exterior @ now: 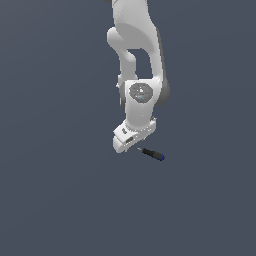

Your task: Pick up the object and move it to a goal position.

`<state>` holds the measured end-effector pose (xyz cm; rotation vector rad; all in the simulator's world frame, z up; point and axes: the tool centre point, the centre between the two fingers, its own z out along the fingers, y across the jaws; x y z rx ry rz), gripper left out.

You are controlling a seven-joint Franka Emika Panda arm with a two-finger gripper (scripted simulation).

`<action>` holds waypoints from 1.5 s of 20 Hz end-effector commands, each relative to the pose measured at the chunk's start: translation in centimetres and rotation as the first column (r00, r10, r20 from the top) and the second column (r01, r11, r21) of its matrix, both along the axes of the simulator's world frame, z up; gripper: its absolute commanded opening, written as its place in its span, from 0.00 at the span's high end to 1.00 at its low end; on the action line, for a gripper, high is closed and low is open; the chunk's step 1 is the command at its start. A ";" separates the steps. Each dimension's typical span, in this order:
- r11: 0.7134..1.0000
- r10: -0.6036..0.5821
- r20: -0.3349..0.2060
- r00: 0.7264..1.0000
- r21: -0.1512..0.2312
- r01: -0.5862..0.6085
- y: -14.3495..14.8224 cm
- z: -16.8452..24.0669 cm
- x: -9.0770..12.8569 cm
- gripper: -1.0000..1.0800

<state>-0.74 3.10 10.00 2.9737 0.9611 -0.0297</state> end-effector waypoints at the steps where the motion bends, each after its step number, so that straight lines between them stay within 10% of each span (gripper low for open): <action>1: 0.996 0.089 0.000 0.996 0.003 -0.089 0.8 -0.7 -0.2 0.04; 18: 0.881 0.473 0.012 0.881 0.020 -0.473 4.6 -3.6 -1.1 0.04; 30: 0.872 0.489 0.013 0.872 0.021 -0.489 4.8 -4.9 -1.2 0.04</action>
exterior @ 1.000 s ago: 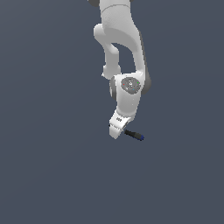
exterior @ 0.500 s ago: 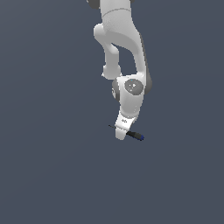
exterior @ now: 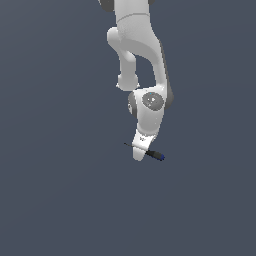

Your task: Pick up the object and move it to a goal position.

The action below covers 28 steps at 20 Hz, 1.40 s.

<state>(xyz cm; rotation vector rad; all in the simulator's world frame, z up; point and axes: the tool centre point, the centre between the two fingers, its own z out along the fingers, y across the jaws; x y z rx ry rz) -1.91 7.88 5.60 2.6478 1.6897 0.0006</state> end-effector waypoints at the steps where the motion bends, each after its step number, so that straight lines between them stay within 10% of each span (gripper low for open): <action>1: 1.000 0.001 -0.001 1.000 0.000 -0.001 0.0 -0.9 -0.1 0.04; 12: 1.000 0.005 -0.001 1.000 0.000 -0.005 0.0 -4.3 0.0 0.04; 13: 1.000 0.005 -0.001 1.000 0.000 -0.005 0.0 -4.3 0.0 1.00; 28: 1.000 0.005 -0.001 1.000 0.000 -0.005 0.1 -3.7 -0.1 1.00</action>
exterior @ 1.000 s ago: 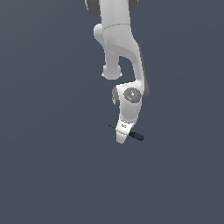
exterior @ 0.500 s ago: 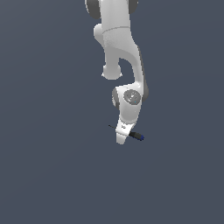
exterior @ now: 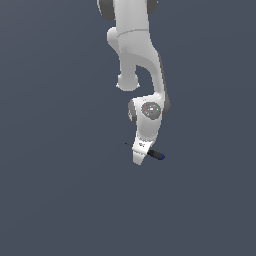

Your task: Pick up the object and move it to a goal position.

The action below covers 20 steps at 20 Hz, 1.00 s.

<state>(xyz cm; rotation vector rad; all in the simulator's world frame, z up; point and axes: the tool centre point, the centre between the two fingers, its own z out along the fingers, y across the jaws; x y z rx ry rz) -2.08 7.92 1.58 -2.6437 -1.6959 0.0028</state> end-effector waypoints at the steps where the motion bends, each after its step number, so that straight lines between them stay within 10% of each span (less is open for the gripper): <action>1: 1.000 0.000 0.002 1.000 0.000 0.000 0.0 0.6 0.0 1.00; 20: 1.000 0.003 0.001 1.000 -0.002 -0.003 1.4 15.8 -2.4 1.00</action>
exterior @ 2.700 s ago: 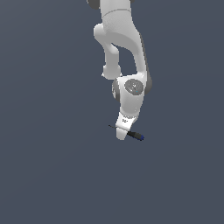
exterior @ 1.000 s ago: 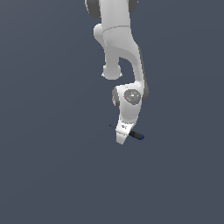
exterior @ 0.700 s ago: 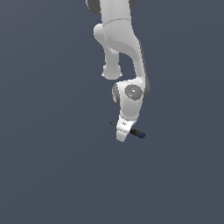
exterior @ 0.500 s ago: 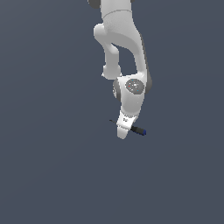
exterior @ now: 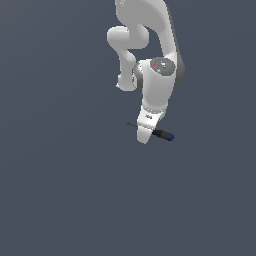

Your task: Pick up the object and move it to a goal position.

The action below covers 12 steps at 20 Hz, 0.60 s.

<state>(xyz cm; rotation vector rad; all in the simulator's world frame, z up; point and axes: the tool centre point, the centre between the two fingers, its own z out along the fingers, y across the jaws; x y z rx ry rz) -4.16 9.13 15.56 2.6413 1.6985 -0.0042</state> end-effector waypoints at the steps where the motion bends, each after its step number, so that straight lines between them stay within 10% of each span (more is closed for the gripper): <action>1: 1.000 0.001 0.001 1.000 0.001 -0.001 0.3 3.0 -0.5 1.00; 12: 1.000 0.002 0.001 1.000 0.003 -0.002 1.5 15.9 -2.2 1.00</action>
